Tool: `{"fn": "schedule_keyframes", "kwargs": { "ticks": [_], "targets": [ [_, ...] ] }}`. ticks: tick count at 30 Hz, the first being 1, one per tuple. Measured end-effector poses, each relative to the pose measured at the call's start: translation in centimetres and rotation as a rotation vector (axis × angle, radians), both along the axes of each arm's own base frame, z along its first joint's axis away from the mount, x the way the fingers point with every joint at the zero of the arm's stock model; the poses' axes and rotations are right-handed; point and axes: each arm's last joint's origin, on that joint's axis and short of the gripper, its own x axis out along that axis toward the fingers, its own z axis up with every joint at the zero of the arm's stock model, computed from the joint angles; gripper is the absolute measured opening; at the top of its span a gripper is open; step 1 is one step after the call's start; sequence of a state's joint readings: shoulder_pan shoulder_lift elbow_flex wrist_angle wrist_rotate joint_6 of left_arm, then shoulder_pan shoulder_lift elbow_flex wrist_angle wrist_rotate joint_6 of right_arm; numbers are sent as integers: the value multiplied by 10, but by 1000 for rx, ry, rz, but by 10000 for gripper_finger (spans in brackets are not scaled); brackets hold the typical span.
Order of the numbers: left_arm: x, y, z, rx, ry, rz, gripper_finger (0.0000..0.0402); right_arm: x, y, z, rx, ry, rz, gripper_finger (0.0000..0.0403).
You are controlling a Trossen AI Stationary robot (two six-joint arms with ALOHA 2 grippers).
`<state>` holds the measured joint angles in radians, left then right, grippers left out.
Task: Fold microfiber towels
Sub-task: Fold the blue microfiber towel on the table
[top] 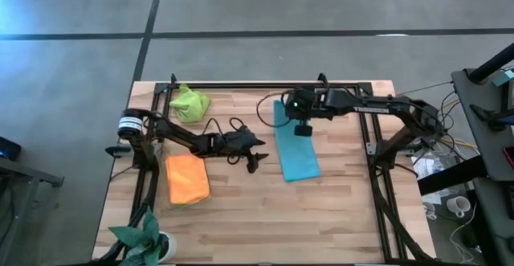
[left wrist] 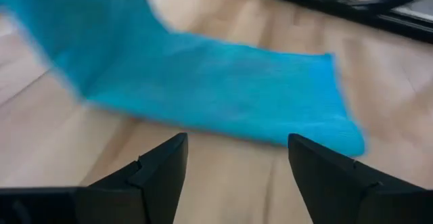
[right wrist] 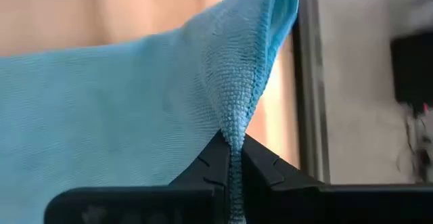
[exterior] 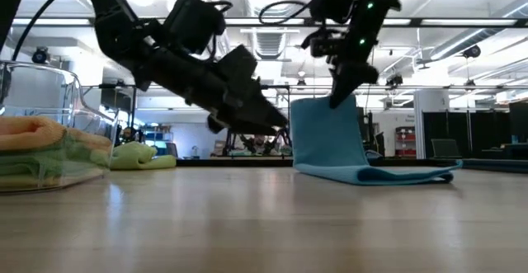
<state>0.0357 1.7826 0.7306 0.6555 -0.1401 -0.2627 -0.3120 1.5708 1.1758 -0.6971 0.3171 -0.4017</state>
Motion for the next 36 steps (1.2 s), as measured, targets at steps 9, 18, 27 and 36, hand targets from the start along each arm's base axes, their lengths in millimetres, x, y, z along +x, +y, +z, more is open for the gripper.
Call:
{"fn": "schedule_keyframes", "kwargs": {
  "ticks": [9, 18, 27, 36],
  "targets": [
    [48, 1, -8, 142, 12, -96, 240, -21, 33, 6, 6, -31, 68, 12],
    [68, 30, -34, 166, 65, -102, 210, -40, 43, 27, 1, -118, 64, 12],
    [70, 30, -22, 80, -28, -170, 13, -45, 44, 31, 0, -137, 62, 12],
    [66, 40, -30, 78, 17, -17, 1, -40, 43, 20, 11, -96, 62, 12]
  ]
}}
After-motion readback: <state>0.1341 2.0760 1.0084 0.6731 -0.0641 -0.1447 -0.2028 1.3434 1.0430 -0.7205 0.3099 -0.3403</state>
